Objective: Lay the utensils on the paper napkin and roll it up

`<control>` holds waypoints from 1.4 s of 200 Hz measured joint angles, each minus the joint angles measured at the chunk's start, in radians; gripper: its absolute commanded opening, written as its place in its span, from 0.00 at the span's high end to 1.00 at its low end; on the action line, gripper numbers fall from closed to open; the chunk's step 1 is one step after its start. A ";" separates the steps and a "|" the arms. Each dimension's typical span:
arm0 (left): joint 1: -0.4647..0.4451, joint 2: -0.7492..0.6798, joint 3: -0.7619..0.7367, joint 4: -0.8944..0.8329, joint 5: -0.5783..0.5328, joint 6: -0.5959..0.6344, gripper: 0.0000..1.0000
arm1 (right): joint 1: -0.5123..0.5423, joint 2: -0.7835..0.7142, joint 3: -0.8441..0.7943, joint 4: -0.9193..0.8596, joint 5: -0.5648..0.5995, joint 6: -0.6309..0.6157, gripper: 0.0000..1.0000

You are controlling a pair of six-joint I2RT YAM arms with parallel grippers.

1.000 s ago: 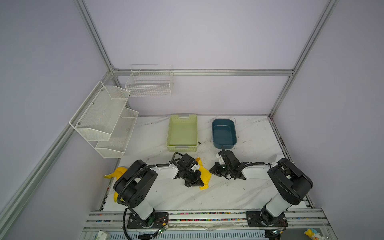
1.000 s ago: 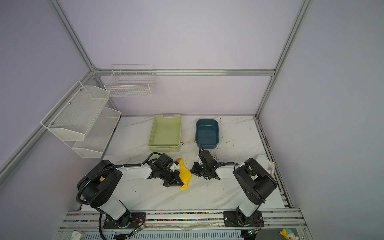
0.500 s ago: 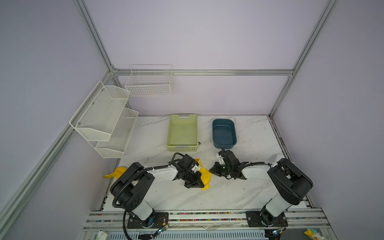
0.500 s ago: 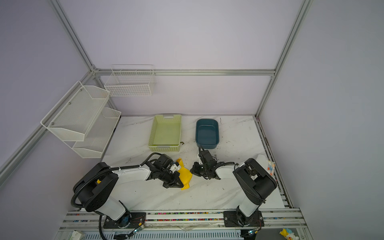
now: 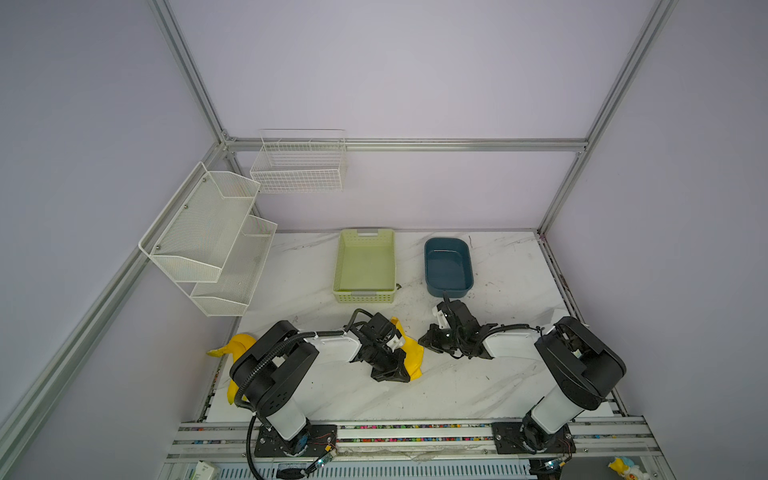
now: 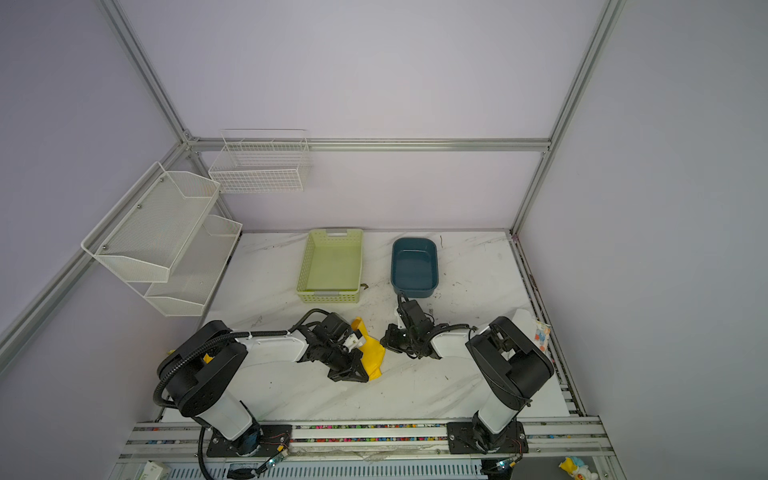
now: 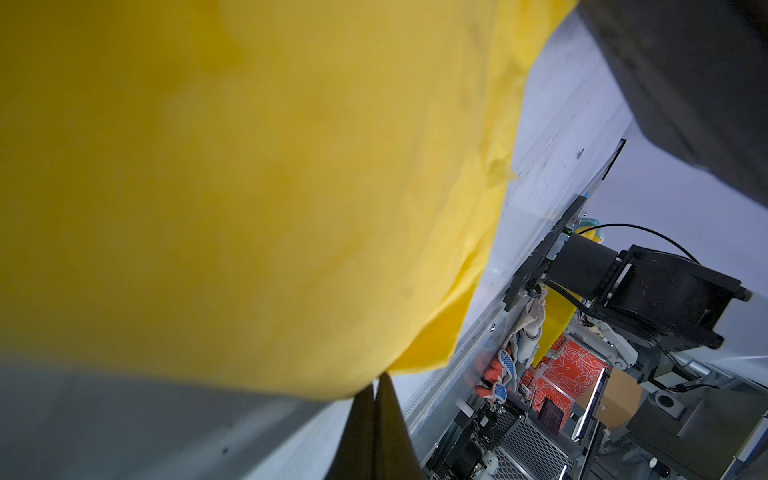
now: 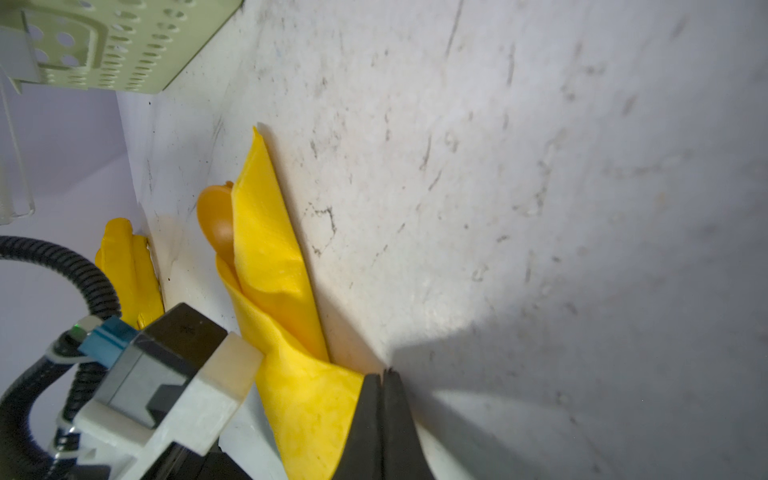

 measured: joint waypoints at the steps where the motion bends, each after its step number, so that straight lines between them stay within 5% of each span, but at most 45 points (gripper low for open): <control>1: 0.000 -0.001 0.000 -0.001 -0.001 0.000 0.99 | 0.000 0.000 0.000 0.000 0.000 0.000 0.97; 110: -0.006 -0.133 0.124 -0.184 -0.134 0.024 0.99 | -0.002 -0.111 -0.164 0.103 0.004 0.122 0.99; 280: -0.087 0.039 0.136 -0.150 -0.117 0.026 1.00 | -0.002 -0.129 -0.174 0.117 0.019 0.142 0.99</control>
